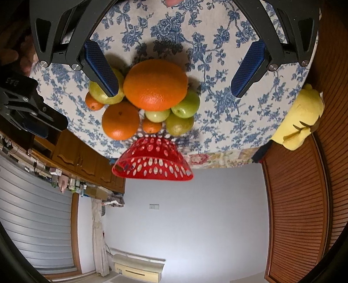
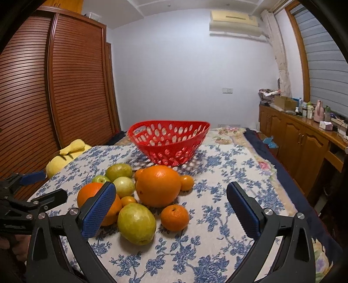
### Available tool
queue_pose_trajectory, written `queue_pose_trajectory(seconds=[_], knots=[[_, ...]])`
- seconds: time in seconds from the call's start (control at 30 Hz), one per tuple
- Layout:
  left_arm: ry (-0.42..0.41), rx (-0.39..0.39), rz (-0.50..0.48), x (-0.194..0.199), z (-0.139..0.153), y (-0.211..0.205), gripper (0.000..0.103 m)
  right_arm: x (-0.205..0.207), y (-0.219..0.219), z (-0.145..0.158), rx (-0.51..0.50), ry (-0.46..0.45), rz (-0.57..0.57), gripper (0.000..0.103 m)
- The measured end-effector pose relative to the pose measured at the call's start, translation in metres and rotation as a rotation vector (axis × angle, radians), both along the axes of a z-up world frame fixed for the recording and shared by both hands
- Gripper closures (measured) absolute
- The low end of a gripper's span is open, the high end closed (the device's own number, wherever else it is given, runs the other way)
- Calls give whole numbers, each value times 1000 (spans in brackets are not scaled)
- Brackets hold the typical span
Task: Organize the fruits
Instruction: 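Reach the right tool to the yellow-green pear and close on it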
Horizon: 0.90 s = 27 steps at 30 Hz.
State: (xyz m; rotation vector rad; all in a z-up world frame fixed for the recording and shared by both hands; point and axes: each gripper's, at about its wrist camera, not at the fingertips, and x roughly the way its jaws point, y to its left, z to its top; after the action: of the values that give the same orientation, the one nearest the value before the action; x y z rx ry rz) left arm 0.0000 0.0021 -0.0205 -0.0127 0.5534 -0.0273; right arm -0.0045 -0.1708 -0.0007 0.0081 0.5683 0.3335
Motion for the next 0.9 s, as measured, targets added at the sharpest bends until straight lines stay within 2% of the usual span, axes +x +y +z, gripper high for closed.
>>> queue_pose_trajectory(seconds=[0.33, 0.63, 0.77, 0.9], knots=[[65, -49, -5, 16, -16, 7, 0, 8, 12, -26, -26, 69, 69, 12], [92, -80, -31, 23, -19, 10, 0, 13, 25, -41, -41, 133, 148, 26], [116, -94, -49, 33, -26, 14, 4, 14, 33, -45, -52, 145, 190, 34], [120, -102, -50, 34, -25, 16, 4, 15, 41, -50, -74, 158, 223, 37]])
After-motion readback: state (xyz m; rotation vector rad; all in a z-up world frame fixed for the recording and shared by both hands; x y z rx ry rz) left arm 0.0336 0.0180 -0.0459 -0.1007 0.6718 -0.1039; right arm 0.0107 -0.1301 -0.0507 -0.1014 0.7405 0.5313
